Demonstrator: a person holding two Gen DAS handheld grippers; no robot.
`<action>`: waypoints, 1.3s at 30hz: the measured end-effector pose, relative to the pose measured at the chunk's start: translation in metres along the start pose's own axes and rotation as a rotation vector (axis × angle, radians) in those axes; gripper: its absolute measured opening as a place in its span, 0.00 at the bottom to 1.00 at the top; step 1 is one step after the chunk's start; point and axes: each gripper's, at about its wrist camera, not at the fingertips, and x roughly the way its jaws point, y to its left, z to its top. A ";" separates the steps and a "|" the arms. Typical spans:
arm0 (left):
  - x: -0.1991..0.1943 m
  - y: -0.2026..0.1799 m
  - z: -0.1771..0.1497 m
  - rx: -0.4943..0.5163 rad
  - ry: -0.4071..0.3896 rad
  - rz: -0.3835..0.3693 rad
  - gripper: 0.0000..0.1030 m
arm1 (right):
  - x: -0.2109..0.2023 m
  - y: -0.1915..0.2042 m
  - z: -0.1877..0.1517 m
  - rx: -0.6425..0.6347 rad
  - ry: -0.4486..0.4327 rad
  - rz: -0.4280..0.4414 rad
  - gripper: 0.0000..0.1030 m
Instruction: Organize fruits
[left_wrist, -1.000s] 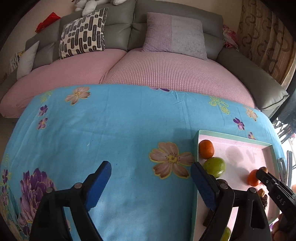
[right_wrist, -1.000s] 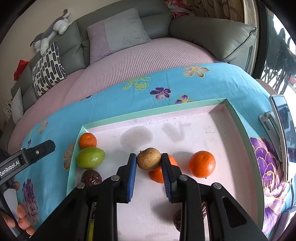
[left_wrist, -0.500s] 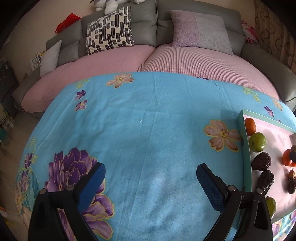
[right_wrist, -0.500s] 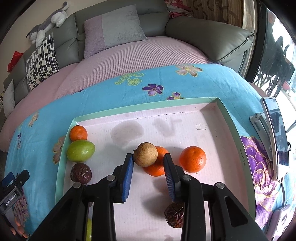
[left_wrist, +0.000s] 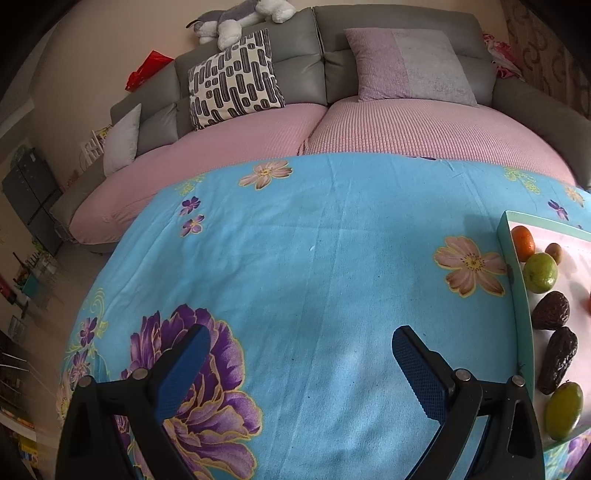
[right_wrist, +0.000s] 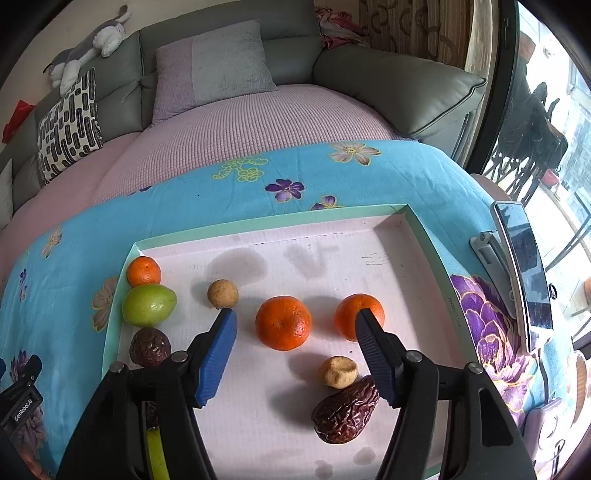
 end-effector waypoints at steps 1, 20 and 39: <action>0.000 -0.002 0.000 0.004 -0.002 0.015 0.97 | 0.000 0.000 0.000 0.004 -0.002 0.000 0.69; -0.040 0.032 -0.024 0.009 -0.032 -0.002 0.97 | -0.041 0.052 -0.043 -0.070 -0.051 0.087 0.90; -0.034 0.046 -0.053 0.036 0.087 -0.074 0.97 | -0.059 0.070 -0.091 -0.130 -0.025 0.075 0.90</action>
